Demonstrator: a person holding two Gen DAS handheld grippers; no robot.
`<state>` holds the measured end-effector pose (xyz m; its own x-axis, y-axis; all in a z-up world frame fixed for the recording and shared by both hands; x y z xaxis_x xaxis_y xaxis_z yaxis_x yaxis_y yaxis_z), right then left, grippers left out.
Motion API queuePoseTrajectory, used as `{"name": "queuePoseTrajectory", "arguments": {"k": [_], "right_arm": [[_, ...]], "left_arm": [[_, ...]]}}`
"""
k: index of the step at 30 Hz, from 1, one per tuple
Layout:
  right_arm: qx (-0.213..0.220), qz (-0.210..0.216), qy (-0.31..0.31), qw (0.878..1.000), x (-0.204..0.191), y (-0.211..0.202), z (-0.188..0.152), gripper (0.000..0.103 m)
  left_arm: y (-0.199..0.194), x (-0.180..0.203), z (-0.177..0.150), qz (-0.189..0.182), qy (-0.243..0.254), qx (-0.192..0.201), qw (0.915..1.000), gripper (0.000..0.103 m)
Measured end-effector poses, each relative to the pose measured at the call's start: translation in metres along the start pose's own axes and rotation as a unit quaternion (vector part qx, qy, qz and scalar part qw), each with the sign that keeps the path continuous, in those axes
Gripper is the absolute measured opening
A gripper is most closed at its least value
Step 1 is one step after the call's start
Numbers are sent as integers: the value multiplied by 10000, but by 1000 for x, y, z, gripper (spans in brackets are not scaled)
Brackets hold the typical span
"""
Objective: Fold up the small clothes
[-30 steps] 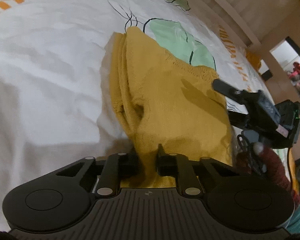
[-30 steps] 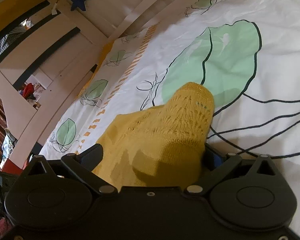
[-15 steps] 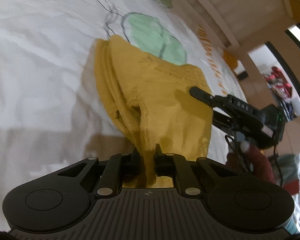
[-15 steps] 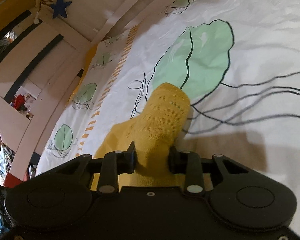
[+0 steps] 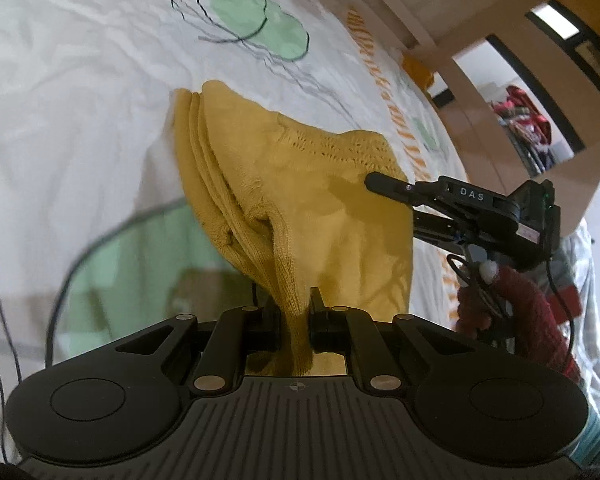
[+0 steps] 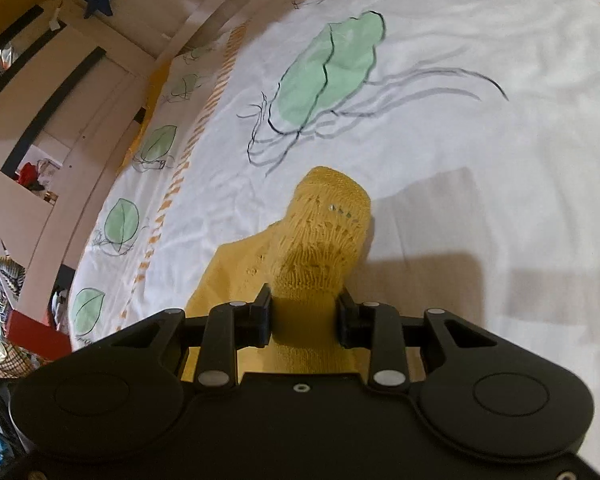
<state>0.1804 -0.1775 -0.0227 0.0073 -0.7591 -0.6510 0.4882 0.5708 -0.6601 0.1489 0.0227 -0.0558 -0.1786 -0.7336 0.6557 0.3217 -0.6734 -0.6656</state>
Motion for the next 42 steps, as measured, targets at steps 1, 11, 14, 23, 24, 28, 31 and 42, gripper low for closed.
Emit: {"name": "queuePoseTrajectory", "arguments": {"k": [1,11,14,23,24,28,31,42], "right_arm": [[6,-2,23,10000,1,-4,-7,42],[733,-546,-112,9957,17,-38,-38,58],[1021,-708,-385,9915,14,-54,-45,58],[1806,-859,-1983,9595,-39,-70,-62,62],[1809,-831,-2125,9567,-45,-68,-64,62],[1653,-769,-2359,9545,-57,-53,-68,62],[1570,-725,-2327,9571,-58,-45,-70,62],[1121,-765,-1983,9707,-43,-20,-71,61]], "left_arm": [[0,0,-5,31,12,-9,10000,11],[5,-13,-39,1140,78,99,9934,18],[-1,-8,-43,1338,290,290,9902,20],[-37,38,-41,1740,1525,1474,9616,23],[-36,39,-38,1757,1561,1493,9604,23],[-25,51,-11,1855,1713,1531,9554,25],[-12,53,9,2015,1820,1569,9496,25],[28,-5,16,1821,461,1394,9723,25]]}}
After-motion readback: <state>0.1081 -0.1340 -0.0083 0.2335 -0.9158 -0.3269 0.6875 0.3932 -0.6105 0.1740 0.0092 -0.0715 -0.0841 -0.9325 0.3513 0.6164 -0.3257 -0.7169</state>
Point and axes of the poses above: each gripper's, at about its wrist camera, not at the fingertips, and y roughly the way its jaws point, x to its right, z to its top, the point moved 4 cm from there along y, roughly the way its jaws point, and after that the axes turned 3 degrees about -x, right-handed, at the moved point
